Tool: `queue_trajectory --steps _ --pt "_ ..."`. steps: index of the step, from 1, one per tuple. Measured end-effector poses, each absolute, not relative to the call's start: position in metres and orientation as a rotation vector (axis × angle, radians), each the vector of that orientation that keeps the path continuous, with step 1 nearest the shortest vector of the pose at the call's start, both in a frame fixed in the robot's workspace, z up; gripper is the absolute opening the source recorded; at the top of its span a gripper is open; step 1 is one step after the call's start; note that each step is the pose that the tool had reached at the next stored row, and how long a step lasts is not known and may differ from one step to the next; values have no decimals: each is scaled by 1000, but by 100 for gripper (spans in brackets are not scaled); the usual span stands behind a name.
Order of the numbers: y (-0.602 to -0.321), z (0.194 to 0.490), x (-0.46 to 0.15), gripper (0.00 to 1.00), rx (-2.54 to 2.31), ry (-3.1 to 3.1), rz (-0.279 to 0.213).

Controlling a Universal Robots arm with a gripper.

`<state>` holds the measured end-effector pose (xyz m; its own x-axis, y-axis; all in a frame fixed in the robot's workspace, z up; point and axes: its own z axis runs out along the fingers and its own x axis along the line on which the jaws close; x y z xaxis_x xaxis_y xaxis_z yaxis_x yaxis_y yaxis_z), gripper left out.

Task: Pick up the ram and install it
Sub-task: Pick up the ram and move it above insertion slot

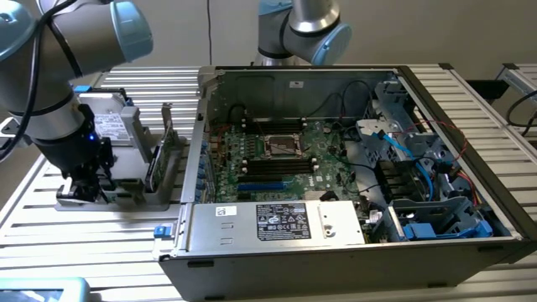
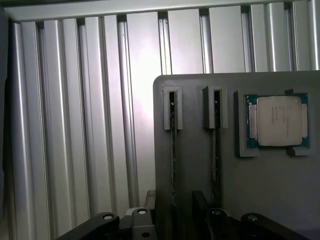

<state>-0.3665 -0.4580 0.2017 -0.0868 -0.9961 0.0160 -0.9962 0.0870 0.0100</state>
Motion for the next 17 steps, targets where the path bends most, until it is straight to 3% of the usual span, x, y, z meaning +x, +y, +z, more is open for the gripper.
queue_trajectory --steps 1,4,5,7,17 --pt "-458 201 -367 40 2110 -2302 5" --pt "-458 199 -367 22 2110 -2302 5" --pt "-458 199 -368 22 2110 -2302 5" --pt "-458 199 -368 13 2110 -2302 5" --pt "-458 241 -368 13 2111 -2303 6"
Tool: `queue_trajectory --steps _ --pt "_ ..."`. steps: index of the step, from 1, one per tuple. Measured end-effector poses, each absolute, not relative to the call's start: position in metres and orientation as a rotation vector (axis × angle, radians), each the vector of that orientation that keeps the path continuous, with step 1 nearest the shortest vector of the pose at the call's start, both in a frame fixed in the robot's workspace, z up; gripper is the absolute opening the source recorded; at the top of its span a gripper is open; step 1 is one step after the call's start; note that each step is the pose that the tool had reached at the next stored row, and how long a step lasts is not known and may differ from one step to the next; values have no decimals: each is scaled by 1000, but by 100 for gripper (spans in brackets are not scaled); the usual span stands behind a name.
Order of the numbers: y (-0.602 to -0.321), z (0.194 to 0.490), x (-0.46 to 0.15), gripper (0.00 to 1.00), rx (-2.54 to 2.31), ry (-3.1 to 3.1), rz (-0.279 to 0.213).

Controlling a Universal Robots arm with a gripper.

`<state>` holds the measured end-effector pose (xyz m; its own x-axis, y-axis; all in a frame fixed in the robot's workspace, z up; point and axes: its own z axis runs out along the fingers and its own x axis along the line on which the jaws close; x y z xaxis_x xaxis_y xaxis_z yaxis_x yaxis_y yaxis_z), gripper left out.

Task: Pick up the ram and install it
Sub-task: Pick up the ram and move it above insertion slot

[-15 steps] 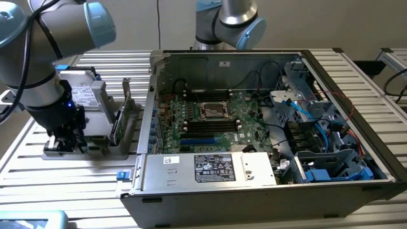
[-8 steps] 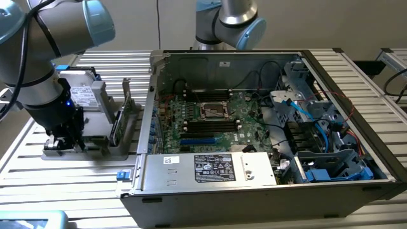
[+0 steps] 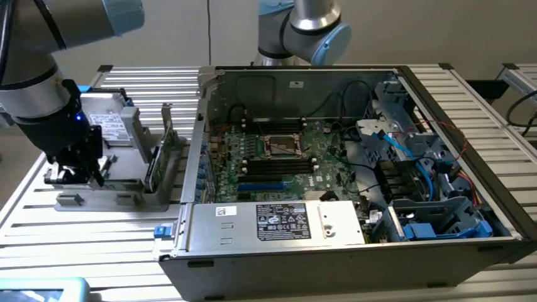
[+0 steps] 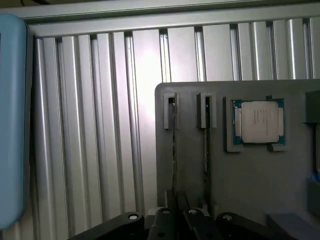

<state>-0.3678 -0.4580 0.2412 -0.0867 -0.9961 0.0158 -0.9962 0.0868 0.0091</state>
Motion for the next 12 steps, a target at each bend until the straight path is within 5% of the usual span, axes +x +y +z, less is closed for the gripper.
queue_trajectory --steps 12 --pt "-461 296 -358 13 2110 -2302 6"
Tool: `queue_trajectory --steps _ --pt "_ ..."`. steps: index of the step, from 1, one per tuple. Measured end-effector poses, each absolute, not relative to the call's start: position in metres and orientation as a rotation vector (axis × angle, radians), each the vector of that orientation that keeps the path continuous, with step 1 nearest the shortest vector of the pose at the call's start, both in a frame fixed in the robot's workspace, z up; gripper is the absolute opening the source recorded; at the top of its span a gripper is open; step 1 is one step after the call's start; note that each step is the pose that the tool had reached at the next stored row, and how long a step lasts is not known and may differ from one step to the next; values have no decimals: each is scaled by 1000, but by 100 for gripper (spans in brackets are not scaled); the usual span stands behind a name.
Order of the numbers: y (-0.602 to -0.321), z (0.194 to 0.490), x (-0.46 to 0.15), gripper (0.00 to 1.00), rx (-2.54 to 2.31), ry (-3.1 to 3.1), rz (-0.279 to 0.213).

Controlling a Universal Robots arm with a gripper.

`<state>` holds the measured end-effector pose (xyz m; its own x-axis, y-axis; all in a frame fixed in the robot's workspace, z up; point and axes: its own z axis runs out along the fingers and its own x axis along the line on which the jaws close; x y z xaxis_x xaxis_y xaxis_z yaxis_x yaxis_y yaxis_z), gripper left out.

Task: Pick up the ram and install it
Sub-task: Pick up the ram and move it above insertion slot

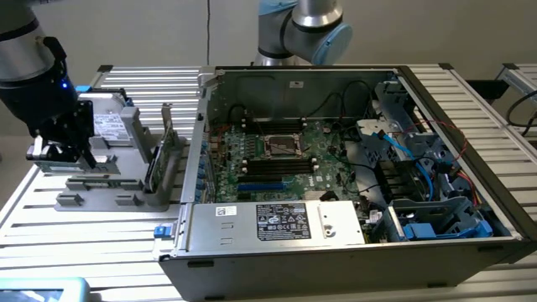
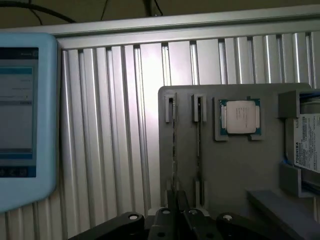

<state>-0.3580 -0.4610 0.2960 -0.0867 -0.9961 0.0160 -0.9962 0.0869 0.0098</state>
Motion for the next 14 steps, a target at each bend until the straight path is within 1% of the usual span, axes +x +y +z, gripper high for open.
queue_trajectory --steps 14 --pt "-476 359 -310 13 2109 -2301 0"
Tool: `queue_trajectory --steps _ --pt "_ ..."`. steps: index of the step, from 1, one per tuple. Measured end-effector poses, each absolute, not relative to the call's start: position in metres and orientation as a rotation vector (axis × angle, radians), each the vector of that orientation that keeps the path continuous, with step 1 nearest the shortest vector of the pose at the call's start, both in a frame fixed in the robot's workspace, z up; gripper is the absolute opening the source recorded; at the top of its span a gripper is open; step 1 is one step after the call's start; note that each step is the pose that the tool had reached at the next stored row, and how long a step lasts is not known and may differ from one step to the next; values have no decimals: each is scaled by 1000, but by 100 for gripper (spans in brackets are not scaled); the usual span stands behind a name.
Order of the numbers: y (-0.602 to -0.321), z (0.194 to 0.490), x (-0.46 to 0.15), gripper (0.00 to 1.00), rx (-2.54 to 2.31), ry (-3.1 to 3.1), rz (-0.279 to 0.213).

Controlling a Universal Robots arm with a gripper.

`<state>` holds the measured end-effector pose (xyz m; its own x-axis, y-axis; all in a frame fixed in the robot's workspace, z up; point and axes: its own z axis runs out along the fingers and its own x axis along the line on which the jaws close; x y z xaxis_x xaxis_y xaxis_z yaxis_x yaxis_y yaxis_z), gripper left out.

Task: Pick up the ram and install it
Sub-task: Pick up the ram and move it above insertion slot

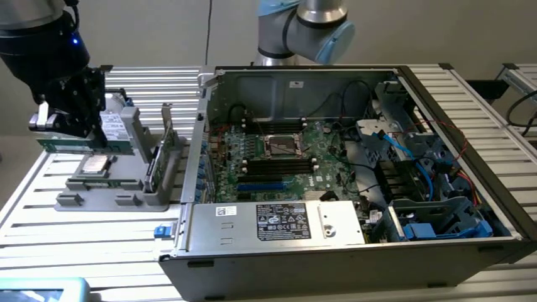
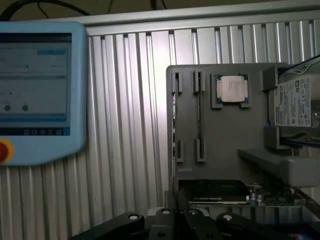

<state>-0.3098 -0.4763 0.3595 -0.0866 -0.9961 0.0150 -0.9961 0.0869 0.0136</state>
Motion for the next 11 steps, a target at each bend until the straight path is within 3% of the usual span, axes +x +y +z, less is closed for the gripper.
queue_trajectory --steps 11 --pt "-481 406 -263 13 2108 -2299 -4"
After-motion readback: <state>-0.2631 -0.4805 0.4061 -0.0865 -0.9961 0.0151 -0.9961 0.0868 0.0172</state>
